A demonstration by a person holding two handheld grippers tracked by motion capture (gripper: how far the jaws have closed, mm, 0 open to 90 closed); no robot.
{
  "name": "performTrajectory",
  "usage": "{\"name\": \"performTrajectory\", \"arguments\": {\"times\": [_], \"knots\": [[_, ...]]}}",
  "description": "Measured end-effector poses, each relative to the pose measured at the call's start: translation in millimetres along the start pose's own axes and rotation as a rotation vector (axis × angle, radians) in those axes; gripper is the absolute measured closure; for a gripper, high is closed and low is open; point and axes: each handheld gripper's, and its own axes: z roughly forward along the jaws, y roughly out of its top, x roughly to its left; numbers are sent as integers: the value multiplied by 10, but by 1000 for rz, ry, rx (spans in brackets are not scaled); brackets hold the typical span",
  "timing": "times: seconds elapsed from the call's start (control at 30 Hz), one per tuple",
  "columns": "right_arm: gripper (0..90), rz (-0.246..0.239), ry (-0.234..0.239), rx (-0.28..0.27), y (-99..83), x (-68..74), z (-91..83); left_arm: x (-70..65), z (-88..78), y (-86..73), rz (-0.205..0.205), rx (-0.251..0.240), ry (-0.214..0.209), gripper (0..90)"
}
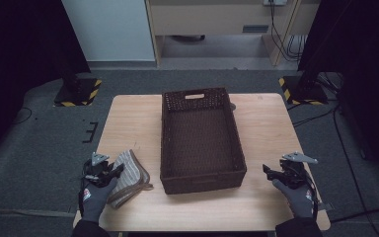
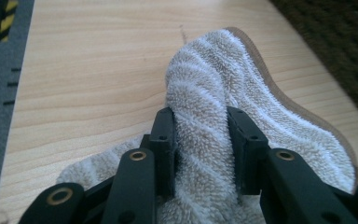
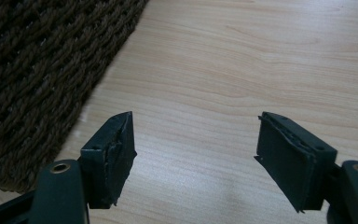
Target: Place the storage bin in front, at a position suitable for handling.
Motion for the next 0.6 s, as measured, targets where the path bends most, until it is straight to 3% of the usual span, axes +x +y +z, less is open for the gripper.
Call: {"name": "performTrajectory", "arguments": {"times": [0.13,0.23,0.43,0.6], "knots": [[295,8,8,-16,15,-5,-12,52,124,26,-5,19,32,622],[307,5,16,-30,24,0,-28,61,164,5,-10,21,32,576],[322,-6,26,-74,70,35,-73,83,102,6,-42,-29,20,390],[325,-2,32,-96,91,39,-103,49,-5,39,-36,-78,9,336]]}}
